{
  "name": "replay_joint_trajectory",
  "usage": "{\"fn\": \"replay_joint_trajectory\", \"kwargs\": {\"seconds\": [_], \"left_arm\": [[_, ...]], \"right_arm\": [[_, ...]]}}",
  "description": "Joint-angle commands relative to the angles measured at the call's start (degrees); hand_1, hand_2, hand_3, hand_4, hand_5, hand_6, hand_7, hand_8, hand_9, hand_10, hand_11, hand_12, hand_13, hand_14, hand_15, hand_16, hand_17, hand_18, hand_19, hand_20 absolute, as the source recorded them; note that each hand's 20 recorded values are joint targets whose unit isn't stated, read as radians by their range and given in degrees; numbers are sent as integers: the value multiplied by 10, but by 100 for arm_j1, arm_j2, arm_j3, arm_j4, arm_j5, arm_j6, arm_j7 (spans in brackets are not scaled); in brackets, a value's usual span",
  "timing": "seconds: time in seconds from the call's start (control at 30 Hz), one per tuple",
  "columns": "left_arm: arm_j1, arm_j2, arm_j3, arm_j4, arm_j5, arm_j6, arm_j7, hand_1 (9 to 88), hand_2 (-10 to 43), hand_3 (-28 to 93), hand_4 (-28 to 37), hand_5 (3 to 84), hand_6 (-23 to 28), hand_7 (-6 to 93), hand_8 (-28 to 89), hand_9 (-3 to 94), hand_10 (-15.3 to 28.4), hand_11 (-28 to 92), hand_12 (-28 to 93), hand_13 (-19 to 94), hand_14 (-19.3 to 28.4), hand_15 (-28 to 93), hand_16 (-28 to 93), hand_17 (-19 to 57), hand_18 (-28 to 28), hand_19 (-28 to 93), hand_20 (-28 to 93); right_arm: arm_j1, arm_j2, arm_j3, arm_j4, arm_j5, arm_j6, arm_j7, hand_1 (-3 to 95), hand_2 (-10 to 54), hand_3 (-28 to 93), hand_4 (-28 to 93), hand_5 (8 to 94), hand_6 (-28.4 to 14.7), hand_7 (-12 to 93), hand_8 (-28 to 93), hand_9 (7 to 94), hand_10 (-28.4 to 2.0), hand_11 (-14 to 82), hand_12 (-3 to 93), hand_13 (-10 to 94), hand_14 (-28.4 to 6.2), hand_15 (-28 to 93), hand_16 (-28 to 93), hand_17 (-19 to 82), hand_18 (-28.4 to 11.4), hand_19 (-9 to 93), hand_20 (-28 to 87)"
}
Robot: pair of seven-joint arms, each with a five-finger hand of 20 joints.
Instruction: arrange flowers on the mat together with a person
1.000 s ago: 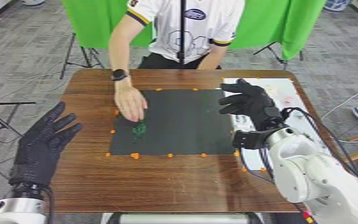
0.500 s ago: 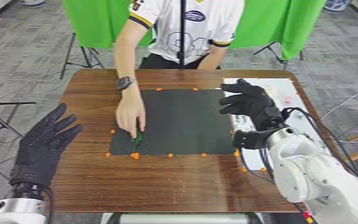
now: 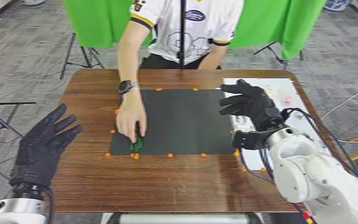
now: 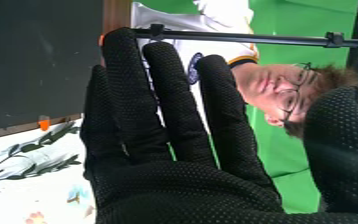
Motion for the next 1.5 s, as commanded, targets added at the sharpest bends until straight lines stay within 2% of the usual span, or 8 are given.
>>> {"fn": "replay_joint_trajectory", "kwargs": {"seconds": [0.03, 0.23, 0.33, 0.6, 0.87, 0.97, 1.27, 1.5], "left_arm": [[116, 16, -6, -5, -36, 6, 57, 224, 92, 742, -245, 325, 58, 102, -86, 292, 150, 193, 106, 182, 212, 446, -59, -104, 169, 365, 149], [96, -15, -16, 1, -9, -21, 23, 224, 92, 744, -246, 326, 58, 103, -87, 292, 151, 194, 106, 183, 212, 446, -60, -103, 169, 366, 149], [138, 44, -14, -10, -55, -6, 120, 225, 92, 743, -247, 326, 58, 103, -87, 292, 151, 194, 106, 182, 212, 446, -59, -103, 169, 366, 149], [397, 5, -235, -86, -34, 31, 114, 225, 92, 743, -246, 326, 58, 103, -87, 293, 151, 196, 107, 182, 212, 445, -59, -103, 169, 366, 149], [351, 62, -216, -90, -65, 62, 156, 225, 93, 742, -246, 326, 58, 102, -86, 294, 152, 198, 107, 183, 213, 446, -59, -103, 169, 366, 149], [441, 145, -219, -81, -117, 59, 318, 225, 92, 742, -245, 326, 58, 103, -86, 294, 152, 199, 107, 183, 213, 447, -59, -103, 169, 366, 149], [548, 236, -209, -94, -201, 117, 498, 225, 92, 743, -246, 326, 59, 102, -86, 294, 152, 200, 106, 182, 213, 448, -60, -103, 169, 366, 149], [444, 126, -234, -74, -112, 41, 330, 224, 92, 741, -247, 326, 59, 102, -86, 296, 153, 200, 106, 183, 212, 446, -60, -103, 169, 367, 149]], "right_arm": [[40, -32, -5, -29, -85, 9, 19, 136, 127, 746, -236, 543, -31, 122, -116, 592, -209, 183, 145, 493, -220, 507, 92, 111, -268, 582, 112], [30, -12, 44, -67, -138, 14, 112, 137, 127, 745, -237, 542, -31, 122, -116, 592, -209, 182, 145, 494, -220, 508, 92, 111, -268, 582, 112], [-207, 48, 398, -207, -284, -205, 346, 139, 126, 743, -238, 540, -32, 121, -117, 592, -209, 182, 145, 493, -220, 507, 91, 113, -270, 584, 113], [-945, 87, 1463, -770, -1903, -318, 1807, 185, 97, 721, -234, 509, -39, 118, -112, 574, -211, 179, 144, 494, -216, 508, 89, 132, -279, 601, 109], [-1466, 220, 1975, -1063, -3263, -308, 2986, 238, 65, 700, -216, 514, -50, 114, -110, 589, -215, 182, 142, 532, -220, 528, 85, 193, -283, 660, 88], [-1623, 338, 2015, -1114, -3774, -81, 3425, 256, 52, 693, -209, 512, -54, 111, -109, 594, -219, 181, 141, 544, -219, 532, 81, 209, -284, 674, 63], [-1960, 471, 2133, -1048, -5664, -911, 5142, 307, 7, 673, -189, 521, -73, 101, -105, 646, -224, 194, 142, 615, -219, 551, 84, 263, -284, 774, -123], [-1742, 560, 1908, -664, -6037, -1622, 5895, 338, -19, 650, -183, 522, -82, 87, -102, 661, -230, 194, 145, 639, -214, 562, 90, 274, -284, 788, -162]]}}
